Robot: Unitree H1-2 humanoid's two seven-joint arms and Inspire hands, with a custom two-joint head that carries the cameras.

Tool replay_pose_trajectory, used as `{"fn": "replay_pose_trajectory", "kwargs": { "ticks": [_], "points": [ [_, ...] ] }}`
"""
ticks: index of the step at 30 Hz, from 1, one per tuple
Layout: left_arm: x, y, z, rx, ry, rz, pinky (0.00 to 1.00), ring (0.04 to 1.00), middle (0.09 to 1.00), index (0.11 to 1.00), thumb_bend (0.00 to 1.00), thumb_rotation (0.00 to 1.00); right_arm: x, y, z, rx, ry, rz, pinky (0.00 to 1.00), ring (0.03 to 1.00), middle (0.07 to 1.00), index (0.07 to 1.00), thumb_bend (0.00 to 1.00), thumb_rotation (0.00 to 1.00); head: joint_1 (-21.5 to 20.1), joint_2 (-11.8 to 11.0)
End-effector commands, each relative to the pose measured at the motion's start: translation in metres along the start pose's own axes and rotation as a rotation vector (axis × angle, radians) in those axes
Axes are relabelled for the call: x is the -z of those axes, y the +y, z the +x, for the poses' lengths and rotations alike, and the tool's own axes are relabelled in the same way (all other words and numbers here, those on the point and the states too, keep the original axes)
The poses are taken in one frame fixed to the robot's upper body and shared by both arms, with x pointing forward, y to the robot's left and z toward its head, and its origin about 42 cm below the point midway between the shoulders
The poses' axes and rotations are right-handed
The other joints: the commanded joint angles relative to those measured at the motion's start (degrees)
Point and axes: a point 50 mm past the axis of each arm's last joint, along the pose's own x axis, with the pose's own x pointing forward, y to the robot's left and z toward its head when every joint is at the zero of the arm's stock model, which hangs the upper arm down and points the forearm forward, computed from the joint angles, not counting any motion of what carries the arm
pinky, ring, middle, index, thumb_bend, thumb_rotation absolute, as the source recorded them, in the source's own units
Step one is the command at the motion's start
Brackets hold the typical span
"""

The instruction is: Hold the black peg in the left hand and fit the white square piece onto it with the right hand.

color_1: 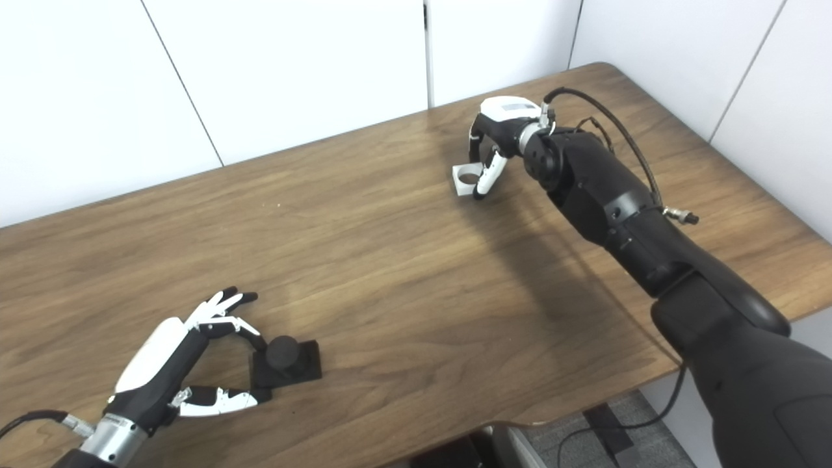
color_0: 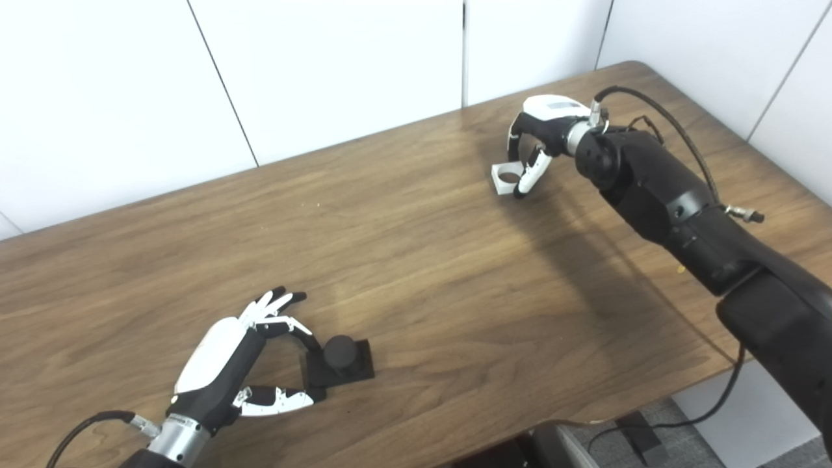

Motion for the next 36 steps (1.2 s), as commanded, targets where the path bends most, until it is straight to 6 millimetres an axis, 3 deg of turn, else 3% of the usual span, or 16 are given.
{"fn": "replay_pose_trajectory", "kwargs": {
  "ticks": [1, 23, 36],
  "points": [
    [0.009, -0.008, -0.011, 0.094, 0.043, 0.041, 1.00, 1.000, 0.934, 0.489, 0.52, 0.06, -0.002, 0.007, -0.002, -0.008, -0.019, 0.009, 0.83, 0.868, 0.802, 0.482, 0.52, 0.13, 0.1, 0.2],
    [0.010, -0.009, -0.008, 0.098, 0.048, 0.046, 1.00, 1.000, 0.937, 0.489, 0.52, 0.06, -0.048, -0.012, -0.037, 0.116, -0.267, -0.002, 0.93, 0.904, 0.813, 0.481, 0.52, 0.14, 3.2, 1.2],
    [0.007, -0.014, -0.005, 0.111, 0.049, 0.047, 1.00, 1.000, 0.944, 0.490, 0.52, 0.07, -0.082, -0.023, -0.061, 0.116, -0.417, 0.004, 0.90, 0.905, 0.815, 0.481, 0.52, 0.14, 6.5, 1.9]
  ]
}}
